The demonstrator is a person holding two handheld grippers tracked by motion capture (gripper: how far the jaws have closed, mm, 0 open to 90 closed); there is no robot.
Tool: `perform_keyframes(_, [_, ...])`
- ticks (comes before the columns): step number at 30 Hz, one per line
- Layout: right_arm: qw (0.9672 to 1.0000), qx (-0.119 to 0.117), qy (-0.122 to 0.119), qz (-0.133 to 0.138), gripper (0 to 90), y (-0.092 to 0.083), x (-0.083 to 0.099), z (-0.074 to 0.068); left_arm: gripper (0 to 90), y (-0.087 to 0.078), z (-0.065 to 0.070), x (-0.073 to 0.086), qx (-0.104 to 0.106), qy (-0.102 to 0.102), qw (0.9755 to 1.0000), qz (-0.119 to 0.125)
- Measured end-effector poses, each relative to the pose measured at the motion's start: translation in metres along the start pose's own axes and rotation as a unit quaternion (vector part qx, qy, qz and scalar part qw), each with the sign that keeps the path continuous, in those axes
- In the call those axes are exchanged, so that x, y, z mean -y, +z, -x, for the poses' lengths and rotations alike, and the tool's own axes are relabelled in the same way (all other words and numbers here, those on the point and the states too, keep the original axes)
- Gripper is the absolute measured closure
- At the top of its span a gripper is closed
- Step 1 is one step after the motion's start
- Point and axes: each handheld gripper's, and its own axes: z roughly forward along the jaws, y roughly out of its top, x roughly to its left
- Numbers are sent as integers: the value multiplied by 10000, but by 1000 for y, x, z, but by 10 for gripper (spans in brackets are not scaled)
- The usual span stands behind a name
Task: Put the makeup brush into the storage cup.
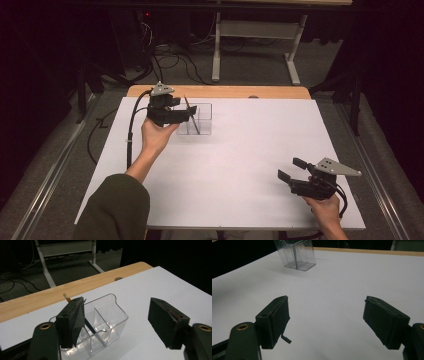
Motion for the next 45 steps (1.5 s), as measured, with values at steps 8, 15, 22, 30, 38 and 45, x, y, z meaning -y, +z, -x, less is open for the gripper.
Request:
perform_keyframes(8, [10000,-4,-5,19,221,0,0,0,297,-4,4,1,81,63,9999,2])
perform_keyframes(15, [10000,-6,-1,-3,221,0,0,-1,297,-8,7,2,135,123,9998,1])
perform_keyframes(22, [10000,-6,-16,8,221,0,0,-1,297,-12,8,5,173,133,9998,21])
perform_keyframes(30, [10000,-5,-9,23,221,0,0,0,297,-18,9,7,209,154,9996,69])
perform_keyframes(38, [10000,0,4,16,221,0,0,-1,297,-22,9,10,242,167,9995,60])
perform_keyframes(45, [10000,-6,-10,15,221,0,0,-1,297,-27,10,13,267,171,9995,65])
